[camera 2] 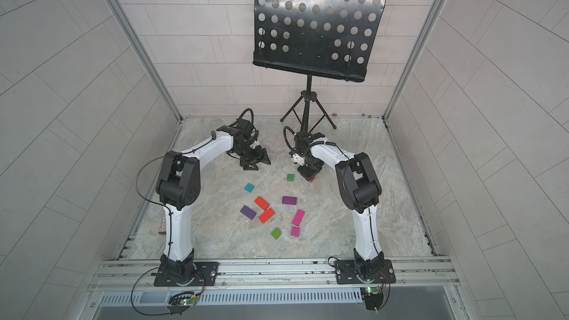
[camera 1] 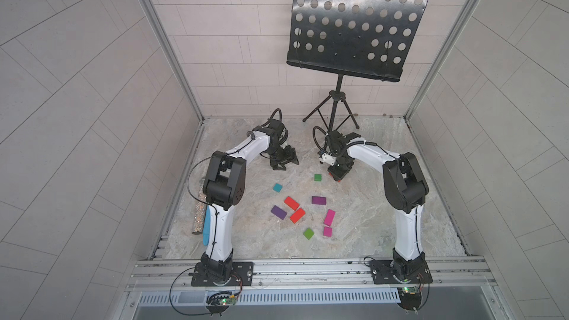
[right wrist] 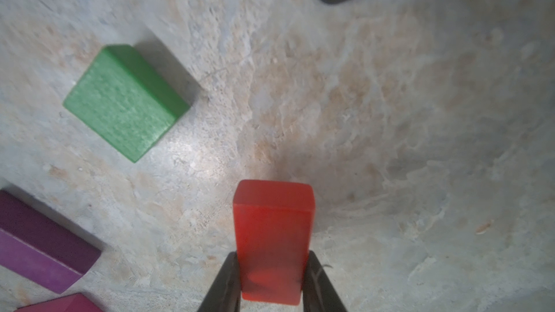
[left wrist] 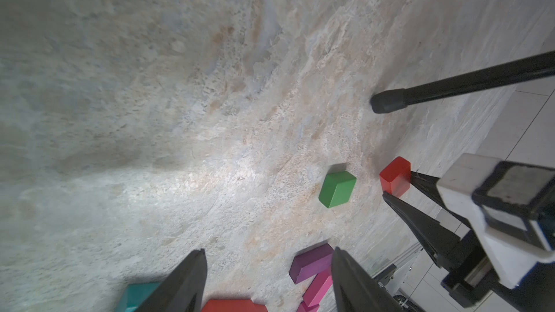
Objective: Assemble the number 7 with building blocks
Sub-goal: Place the building block at the center of the board.
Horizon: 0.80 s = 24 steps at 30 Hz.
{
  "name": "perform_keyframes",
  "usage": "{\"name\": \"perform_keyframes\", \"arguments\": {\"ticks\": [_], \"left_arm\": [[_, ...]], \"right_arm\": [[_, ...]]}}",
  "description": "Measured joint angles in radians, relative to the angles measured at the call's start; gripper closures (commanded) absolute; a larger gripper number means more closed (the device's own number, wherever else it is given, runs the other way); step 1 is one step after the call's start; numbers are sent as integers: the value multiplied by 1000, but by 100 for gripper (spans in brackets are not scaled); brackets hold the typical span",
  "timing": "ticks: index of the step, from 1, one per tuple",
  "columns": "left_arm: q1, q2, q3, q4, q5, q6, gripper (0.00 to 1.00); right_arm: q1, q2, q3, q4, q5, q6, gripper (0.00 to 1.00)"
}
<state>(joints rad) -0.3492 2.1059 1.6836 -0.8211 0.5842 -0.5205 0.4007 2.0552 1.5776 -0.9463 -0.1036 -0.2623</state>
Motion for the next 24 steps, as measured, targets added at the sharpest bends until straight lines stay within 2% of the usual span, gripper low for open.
{"name": "perform_keyframes", "arguments": {"ticks": [9,11,16,20,23,24], "left_arm": [[-1,0,-27,2,0,-5,28],[-3,0,-28,3,0,-6,28],[-13,0,-28,3,0,-12,31],[-44,0,-28,5,0,-18,34],[-72,0,-28,5,7,-18,34],[-79,0,-28,5,10,-17,34]], "right_arm": [[17,32,0,15,-27,-10,61],[19,32,0,17,-26,-15,52],[20,29,0,19,-26,-3,41],[12,-15,-6,25,-34,77,39],[-9,-117,-36,56,-87,198,37],[-21,-155,-51,72,-118,249,40]]}}
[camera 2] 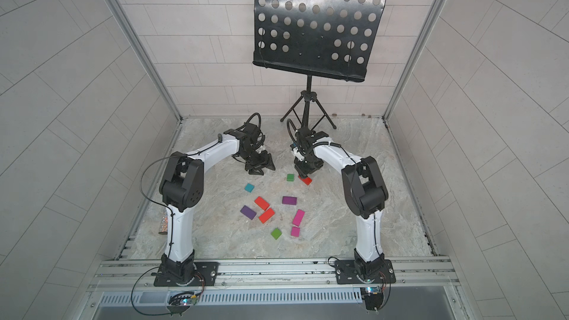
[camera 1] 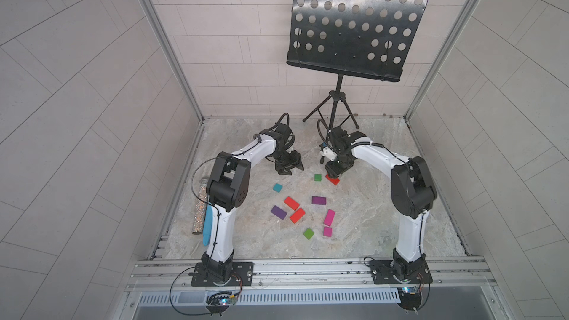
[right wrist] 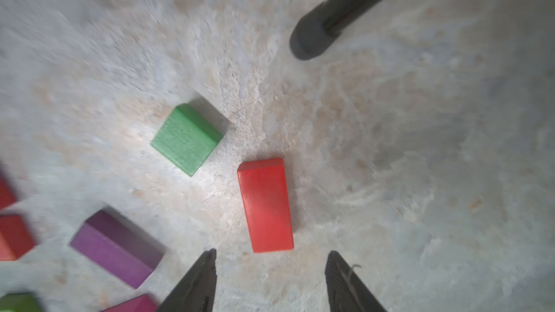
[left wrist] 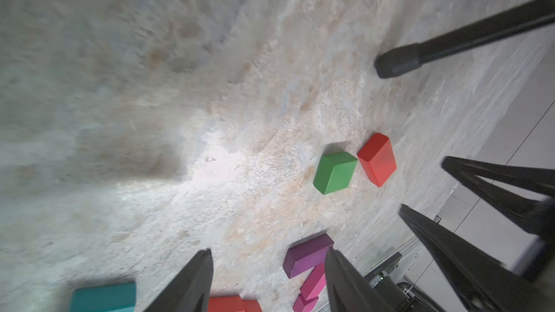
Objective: Assemble the number 7 with building blocks
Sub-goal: Place the building block at the center of the board, then assemble the building block at the center of the board.
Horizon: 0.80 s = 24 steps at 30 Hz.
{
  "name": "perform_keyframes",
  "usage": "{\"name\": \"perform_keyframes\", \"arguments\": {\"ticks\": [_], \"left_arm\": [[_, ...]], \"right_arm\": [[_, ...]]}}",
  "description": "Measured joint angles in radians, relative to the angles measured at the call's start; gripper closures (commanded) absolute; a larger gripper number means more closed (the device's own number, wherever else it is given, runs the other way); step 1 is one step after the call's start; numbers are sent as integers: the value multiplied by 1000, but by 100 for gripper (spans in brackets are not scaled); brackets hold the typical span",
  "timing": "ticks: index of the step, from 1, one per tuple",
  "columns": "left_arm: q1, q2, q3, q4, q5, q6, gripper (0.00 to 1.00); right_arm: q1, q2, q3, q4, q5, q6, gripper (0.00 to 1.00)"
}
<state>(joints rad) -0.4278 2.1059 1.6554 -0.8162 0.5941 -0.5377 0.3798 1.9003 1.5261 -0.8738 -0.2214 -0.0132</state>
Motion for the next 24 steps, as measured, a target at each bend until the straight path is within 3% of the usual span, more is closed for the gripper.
{"name": "perform_keyframes", "arguments": {"ticks": [5,11,20,24], "left_arm": [[-45,31,25,-10,20,13,35],[-86,73,46,-9,27,13,41],[-104,109,89,1,47,-6,54],[-104,125,93,11,58,-16,55]], "right_arm": [[-92,-200,-203,162,-168,304,45],[-113,-254,-454,288,-223,573,48],[-113,-281,-562,461,-225,789,48],[-127,-278,-573,520,-224,836,50]]}}
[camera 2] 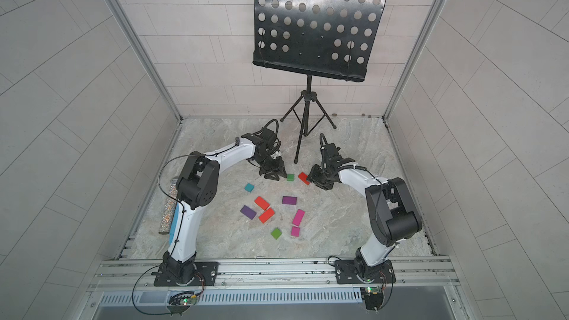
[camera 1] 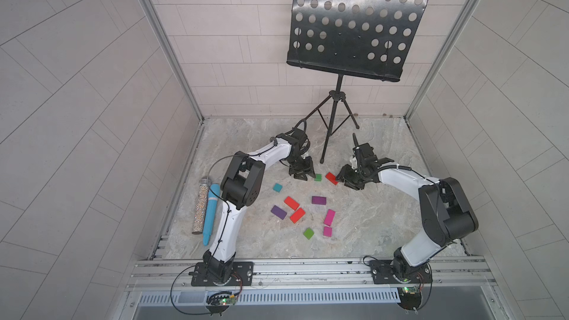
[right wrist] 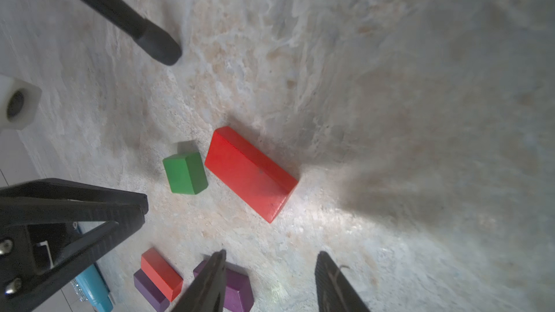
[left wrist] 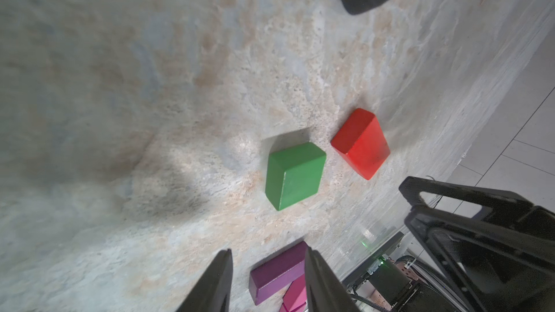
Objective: Assemble the number 7 with building blocks
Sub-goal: Assemble the building block at the center of the board.
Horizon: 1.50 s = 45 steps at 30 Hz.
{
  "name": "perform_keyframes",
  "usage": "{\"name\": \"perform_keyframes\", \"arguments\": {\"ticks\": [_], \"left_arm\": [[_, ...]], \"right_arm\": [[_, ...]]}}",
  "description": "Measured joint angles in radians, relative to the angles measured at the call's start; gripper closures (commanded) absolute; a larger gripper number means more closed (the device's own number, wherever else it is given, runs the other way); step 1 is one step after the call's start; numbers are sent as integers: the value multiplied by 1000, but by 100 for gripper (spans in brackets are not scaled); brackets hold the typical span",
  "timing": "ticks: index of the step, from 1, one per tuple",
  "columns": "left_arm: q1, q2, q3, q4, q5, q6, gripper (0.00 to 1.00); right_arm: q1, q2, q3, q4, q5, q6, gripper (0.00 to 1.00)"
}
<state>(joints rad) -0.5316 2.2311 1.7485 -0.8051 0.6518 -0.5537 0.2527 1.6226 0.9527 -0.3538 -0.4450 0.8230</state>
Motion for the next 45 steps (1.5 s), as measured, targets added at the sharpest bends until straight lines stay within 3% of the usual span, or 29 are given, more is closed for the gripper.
{"name": "perform_keyframes", "arguments": {"ticks": [9,25,33,45], "left_arm": [[1,38,0,14,18,-19,55],[-8,47,18,51,55,-57,60],[-12,53,19,58,60,-70,63],[-14,65,31,77,63,-92,63]], "right_arm": [[-11,47,2,35,-8,35,56],[-11,154,86,5,-32,19,57],[-4,158,90,-7,-38,15,64],[-4,222,169,-46,-38,-21,65]]}}
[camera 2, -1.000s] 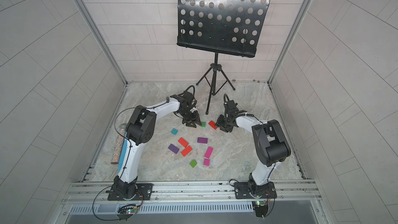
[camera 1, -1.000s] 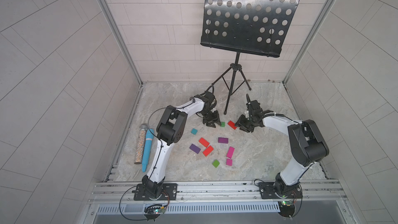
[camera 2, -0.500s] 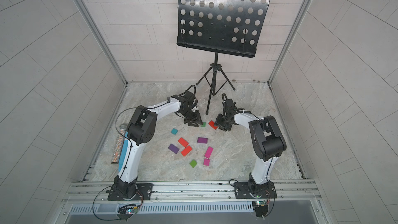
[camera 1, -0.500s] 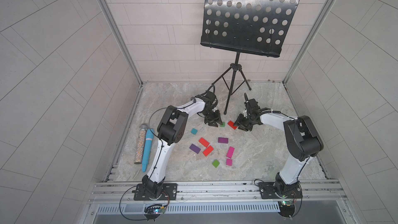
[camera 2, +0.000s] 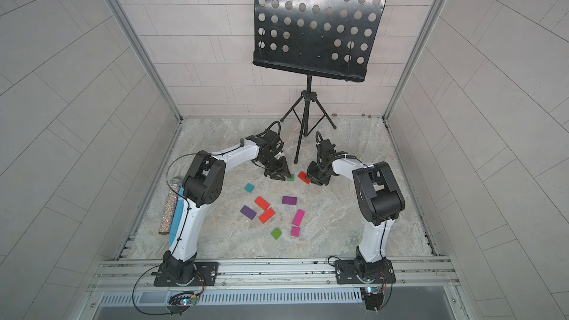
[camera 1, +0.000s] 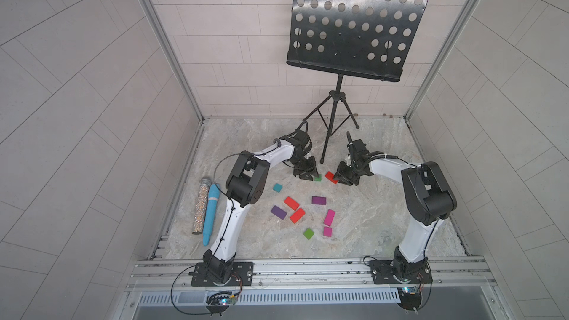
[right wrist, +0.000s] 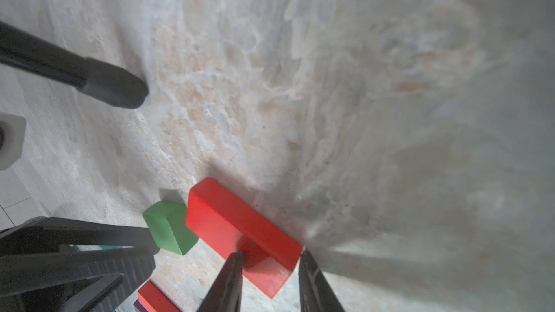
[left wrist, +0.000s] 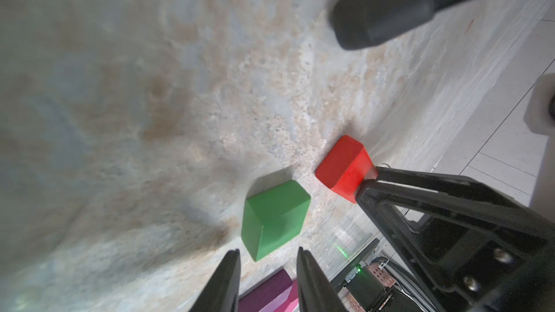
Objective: Assemble the number 7 with building blocks
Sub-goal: Assemble the building block at the center of the board.
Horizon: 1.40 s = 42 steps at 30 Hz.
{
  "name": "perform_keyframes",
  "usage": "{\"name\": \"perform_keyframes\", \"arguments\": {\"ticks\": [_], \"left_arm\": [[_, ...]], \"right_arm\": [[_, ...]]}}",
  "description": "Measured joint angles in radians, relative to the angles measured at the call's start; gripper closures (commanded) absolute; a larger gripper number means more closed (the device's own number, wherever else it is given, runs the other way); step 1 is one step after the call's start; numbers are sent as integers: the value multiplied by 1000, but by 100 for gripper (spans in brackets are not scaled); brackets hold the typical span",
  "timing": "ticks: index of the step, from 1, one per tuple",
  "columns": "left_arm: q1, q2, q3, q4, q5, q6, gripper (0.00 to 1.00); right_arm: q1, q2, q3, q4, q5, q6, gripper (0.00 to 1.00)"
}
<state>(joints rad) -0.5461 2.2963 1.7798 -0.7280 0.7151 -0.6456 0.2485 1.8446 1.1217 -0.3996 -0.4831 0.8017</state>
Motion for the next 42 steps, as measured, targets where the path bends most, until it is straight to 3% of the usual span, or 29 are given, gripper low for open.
{"name": "perform_keyframes", "arguments": {"ticks": [22,31,42], "left_arm": [[-6,14,0,71,24,-82,63],[10,13,-6,96,22,-100,61],[94,-27,-14,60,16,-55,58]], "right_arm": [[1,85,150,-158,40,-212,57],[18,18,121,-187,105,-267,45],[90,-12,250,-297,214,-557,37]]}}
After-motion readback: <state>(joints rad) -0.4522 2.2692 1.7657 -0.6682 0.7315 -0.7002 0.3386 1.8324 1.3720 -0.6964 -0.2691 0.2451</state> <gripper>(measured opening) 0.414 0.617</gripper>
